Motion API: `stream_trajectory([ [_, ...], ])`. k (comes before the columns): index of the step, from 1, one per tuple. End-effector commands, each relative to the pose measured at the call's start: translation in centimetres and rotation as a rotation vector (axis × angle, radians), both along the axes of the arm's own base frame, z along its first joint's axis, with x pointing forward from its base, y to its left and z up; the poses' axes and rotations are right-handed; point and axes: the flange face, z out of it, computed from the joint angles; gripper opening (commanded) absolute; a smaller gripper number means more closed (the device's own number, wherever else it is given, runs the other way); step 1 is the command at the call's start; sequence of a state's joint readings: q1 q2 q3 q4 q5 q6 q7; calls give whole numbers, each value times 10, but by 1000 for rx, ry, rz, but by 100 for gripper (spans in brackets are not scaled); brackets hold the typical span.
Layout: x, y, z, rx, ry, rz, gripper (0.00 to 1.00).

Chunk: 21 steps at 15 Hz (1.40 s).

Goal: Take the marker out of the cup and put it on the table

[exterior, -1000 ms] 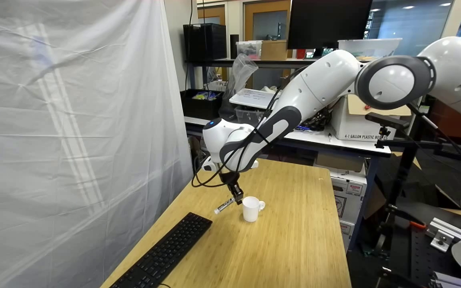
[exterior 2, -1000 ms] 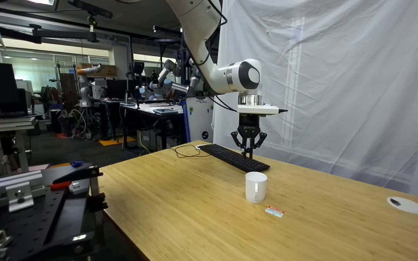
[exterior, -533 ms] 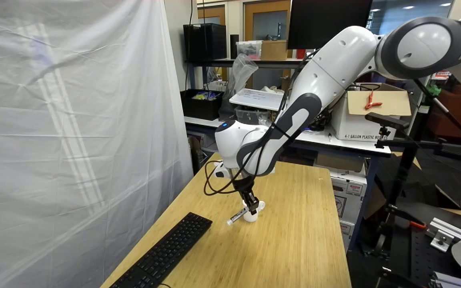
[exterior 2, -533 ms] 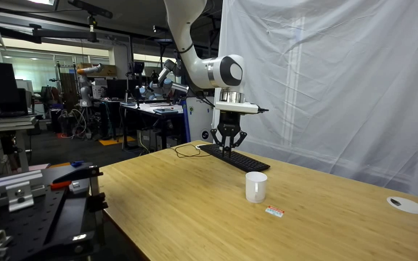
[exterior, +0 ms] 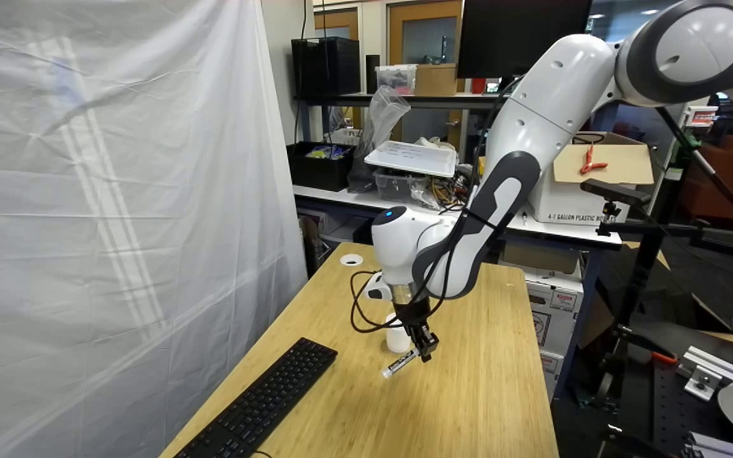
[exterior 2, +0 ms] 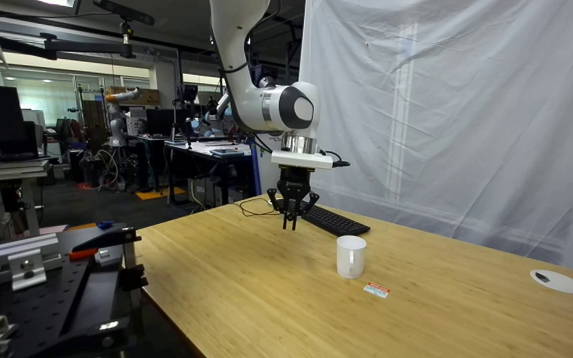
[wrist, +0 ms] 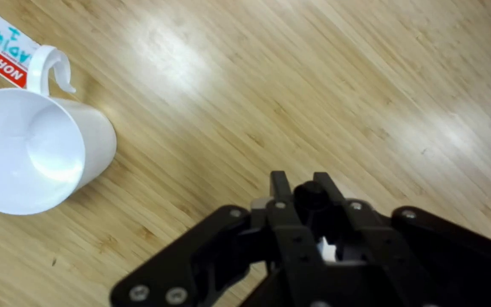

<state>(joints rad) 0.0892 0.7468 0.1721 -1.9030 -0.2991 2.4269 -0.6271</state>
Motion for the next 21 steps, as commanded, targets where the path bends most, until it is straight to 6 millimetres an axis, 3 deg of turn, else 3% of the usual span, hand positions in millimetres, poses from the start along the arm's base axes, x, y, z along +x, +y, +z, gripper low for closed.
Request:
stream_trajectory([
  [1, 3, -8, -7, 45, -25, -32, 5],
  [9, 16, -20, -40, 69, -15, -55, 5],
  [21, 39, -22, -75, 61, -17, -69, 5],
])
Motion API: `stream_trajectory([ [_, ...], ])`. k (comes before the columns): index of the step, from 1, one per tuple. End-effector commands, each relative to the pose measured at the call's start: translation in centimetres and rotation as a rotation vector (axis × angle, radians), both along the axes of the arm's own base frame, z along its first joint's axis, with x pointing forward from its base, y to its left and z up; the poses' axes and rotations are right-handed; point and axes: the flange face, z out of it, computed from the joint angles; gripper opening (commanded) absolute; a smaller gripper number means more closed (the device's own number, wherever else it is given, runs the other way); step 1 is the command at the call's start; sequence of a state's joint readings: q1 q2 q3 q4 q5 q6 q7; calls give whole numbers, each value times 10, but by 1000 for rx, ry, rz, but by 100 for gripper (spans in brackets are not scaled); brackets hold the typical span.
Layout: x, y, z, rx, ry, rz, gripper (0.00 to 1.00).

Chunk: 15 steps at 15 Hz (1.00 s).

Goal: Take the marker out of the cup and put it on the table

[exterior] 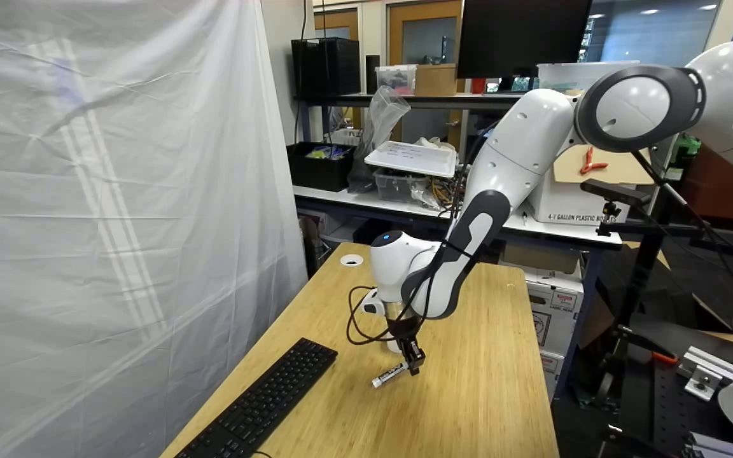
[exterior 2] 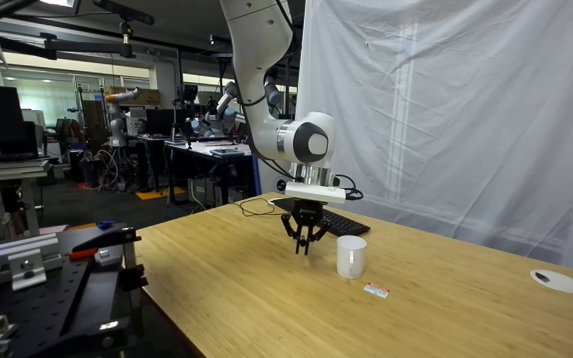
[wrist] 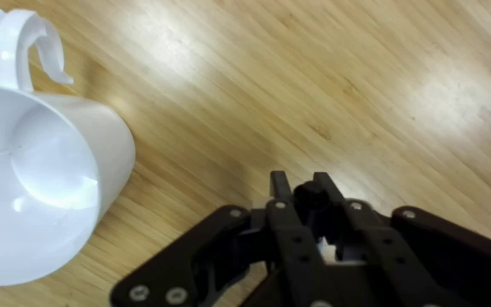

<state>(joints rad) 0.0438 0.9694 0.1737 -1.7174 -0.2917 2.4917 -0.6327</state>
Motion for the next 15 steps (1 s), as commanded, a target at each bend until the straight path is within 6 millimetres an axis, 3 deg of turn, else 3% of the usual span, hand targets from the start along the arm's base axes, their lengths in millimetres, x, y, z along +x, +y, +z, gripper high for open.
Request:
stream_trajectory([
  [1, 10, -2, -7, 10, -3, 0, 5],
  [11, 12, 3, -24, 4, 2, -3, 5],
  [12, 12, 3, -25, 5, 4, -6, 45],
  [13, 12, 4, -26, 2, 3, -4, 46],
  [15, 12, 4, -26, -1, 5, -5, 59],
])
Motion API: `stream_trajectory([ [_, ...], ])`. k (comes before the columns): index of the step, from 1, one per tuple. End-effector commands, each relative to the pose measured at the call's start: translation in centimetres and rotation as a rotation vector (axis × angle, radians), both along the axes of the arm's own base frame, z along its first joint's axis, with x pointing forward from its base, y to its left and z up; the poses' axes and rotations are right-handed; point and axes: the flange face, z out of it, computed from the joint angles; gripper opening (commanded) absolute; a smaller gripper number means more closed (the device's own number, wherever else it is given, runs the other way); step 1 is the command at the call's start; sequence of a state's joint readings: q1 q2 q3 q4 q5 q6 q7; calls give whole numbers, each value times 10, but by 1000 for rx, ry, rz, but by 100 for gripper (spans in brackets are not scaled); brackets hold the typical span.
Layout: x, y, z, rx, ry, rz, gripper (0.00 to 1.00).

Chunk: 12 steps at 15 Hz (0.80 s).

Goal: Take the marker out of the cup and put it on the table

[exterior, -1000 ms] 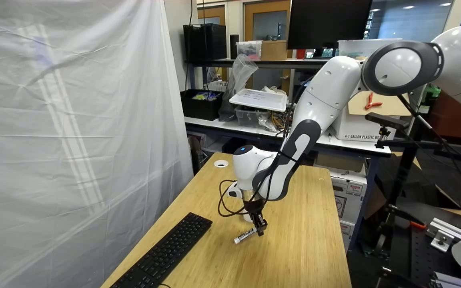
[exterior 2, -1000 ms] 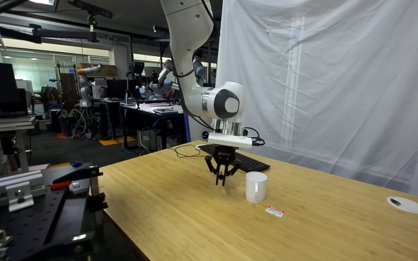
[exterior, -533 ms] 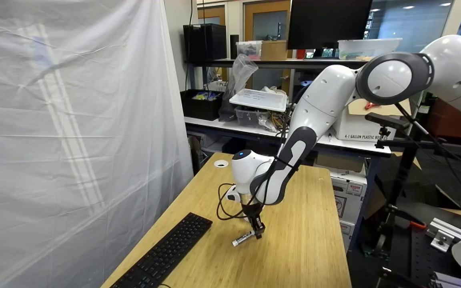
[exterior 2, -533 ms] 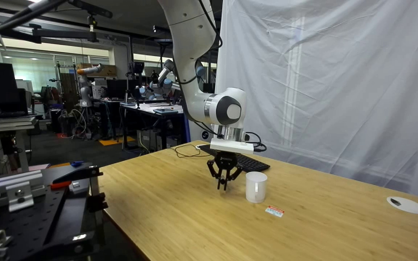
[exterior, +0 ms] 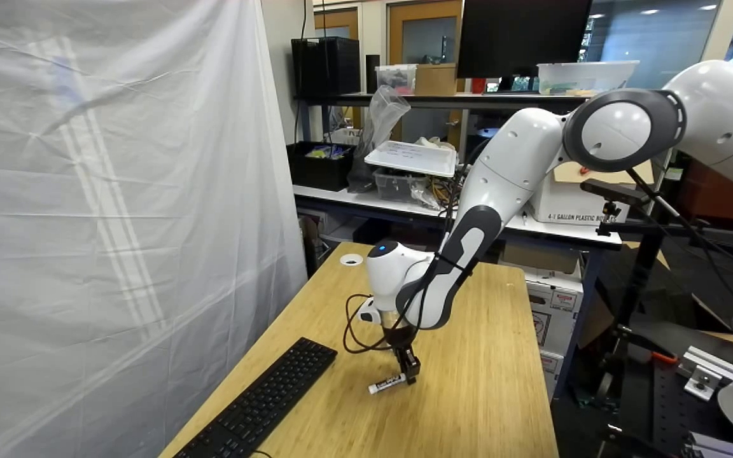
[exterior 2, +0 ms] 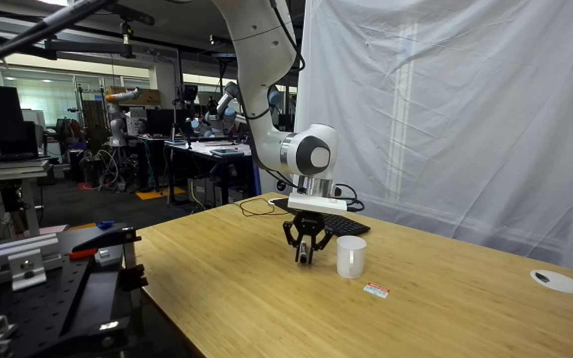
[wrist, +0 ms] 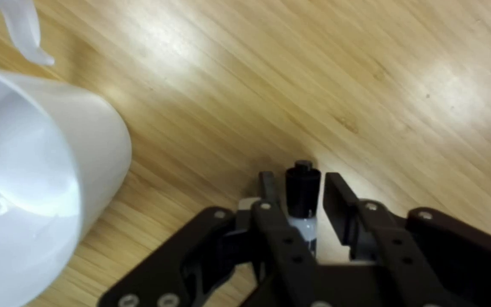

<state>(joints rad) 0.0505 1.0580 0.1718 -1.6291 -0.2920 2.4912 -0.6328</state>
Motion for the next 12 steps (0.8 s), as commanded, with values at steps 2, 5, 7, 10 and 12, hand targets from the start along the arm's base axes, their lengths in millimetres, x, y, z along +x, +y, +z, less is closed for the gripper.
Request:
stream_trajectory([
  [2, 3, 2, 1, -9, 5, 4, 74],
  [5, 3, 2, 2, -8, 5, 0, 94],
  [7, 3, 2, 5, -7, 2, 0, 100],
  [10, 3, 4, 11, -10, -1, 3, 100],
  [12, 3, 6, 18, -14, -8, 2, 100],
])
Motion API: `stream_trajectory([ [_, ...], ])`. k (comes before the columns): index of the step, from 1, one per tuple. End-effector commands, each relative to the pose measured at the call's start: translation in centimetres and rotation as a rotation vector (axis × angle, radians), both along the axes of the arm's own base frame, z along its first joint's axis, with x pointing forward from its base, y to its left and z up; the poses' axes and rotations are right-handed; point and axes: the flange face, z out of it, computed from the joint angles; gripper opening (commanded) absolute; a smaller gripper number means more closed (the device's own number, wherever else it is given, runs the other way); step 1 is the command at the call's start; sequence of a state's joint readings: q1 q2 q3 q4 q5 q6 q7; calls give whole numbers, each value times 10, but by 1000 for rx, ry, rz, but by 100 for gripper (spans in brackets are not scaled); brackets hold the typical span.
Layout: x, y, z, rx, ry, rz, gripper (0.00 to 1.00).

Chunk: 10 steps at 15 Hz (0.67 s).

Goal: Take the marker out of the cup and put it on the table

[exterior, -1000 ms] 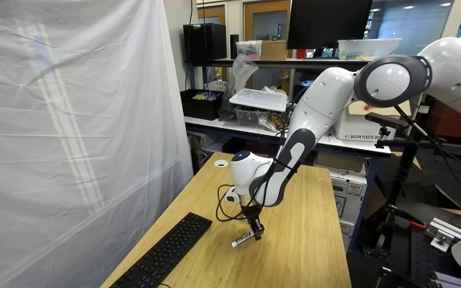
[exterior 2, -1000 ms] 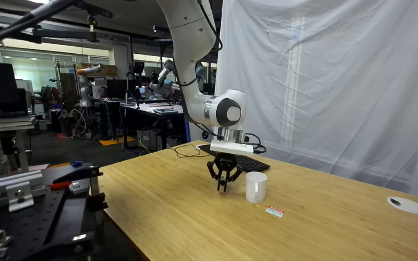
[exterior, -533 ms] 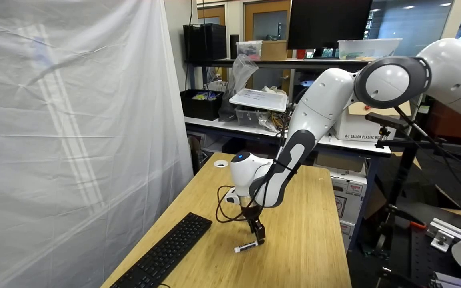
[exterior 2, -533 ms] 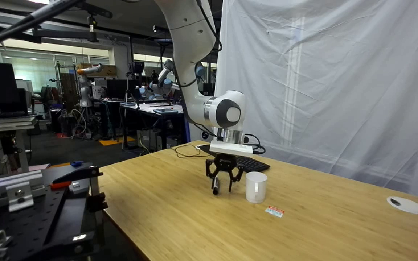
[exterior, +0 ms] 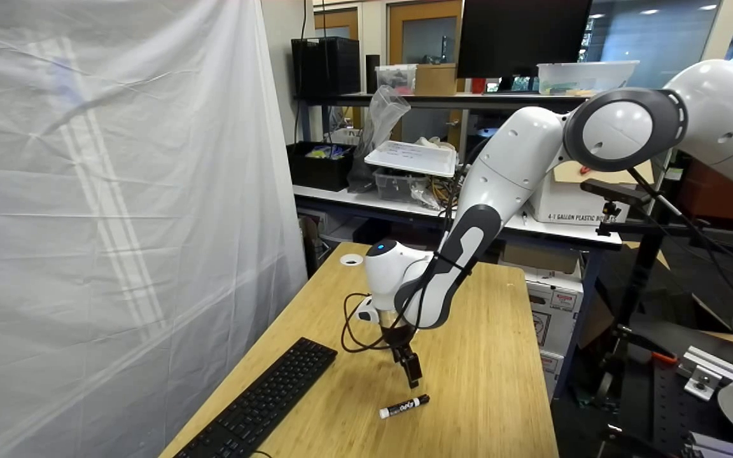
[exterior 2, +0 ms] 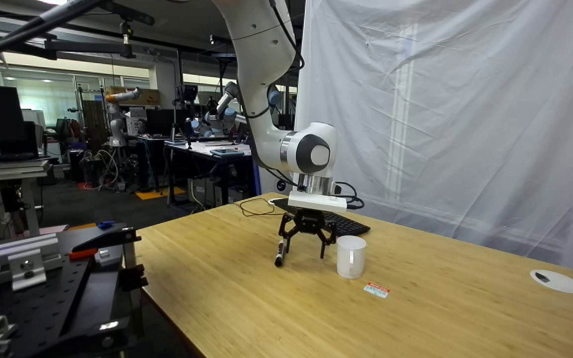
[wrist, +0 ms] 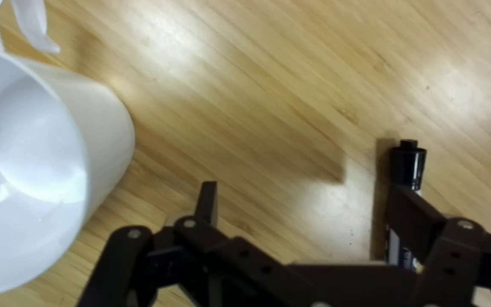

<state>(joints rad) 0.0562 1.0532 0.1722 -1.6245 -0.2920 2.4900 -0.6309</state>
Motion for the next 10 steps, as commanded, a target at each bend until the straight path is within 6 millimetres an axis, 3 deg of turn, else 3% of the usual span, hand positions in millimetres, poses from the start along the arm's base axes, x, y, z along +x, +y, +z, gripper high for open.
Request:
stream_trajectory([
  [1, 0, 3, 16, -17, -2, -1, 100],
  [10, 4, 7, 40, -37, 2, -1, 100],
])
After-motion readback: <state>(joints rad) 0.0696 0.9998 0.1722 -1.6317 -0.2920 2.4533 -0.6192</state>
